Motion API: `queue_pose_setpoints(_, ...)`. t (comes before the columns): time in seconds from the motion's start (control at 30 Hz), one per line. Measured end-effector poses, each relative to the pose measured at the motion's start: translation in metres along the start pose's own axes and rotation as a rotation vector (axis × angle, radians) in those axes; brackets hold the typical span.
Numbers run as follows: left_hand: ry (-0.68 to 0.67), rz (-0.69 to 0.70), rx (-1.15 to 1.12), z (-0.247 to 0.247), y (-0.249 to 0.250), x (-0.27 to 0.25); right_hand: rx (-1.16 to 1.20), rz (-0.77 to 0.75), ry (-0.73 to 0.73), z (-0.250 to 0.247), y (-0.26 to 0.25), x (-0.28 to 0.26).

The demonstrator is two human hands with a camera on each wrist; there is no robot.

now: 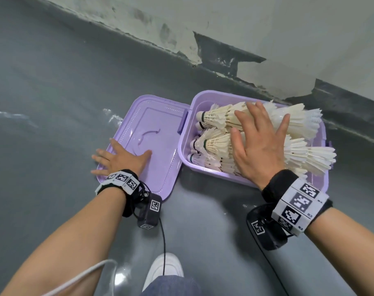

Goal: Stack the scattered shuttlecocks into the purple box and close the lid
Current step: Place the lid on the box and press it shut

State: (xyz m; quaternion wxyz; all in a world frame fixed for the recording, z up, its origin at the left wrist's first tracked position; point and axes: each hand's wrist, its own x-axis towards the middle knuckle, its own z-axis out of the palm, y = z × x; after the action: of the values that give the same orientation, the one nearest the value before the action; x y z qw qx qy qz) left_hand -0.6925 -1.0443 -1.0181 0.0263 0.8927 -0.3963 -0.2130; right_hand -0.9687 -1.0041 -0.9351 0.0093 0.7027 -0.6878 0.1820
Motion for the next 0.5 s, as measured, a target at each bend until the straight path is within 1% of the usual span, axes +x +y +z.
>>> queue_pose_setpoints(0.07,-0.011,-0.056,-0.016,-0.003,-0.003,0.006,0.002,0.0,0.004,0.001,0.001,-0.001)
queue_pose_setpoints(0.2,0.057,-0.121,-0.028,-0.011,-0.004,0.01,0.01,-0.004,0.024,0.003,0.001,-0.002)
queue_pose_setpoints(0.3,0.03,-0.162,-0.127,-0.019,-0.006,0.013,0.005,-0.006,0.04,0.005,0.001,-0.002)
queue_pose_setpoints(0.33,0.048,-0.16,-0.174,-0.023,-0.007,0.014,0.006,-0.006,0.044,0.005,0.001,-0.002)
queue_pose_setpoints(0.4,0.144,-0.103,-0.237,-0.035,-0.004,0.014,0.015,-0.007,0.057,0.005,0.001,-0.001)
queue_pose_setpoints(0.5,0.381,0.055,-0.311,-0.064,0.016,0.001,0.047,-0.016,0.077,0.005,0.0,0.002)
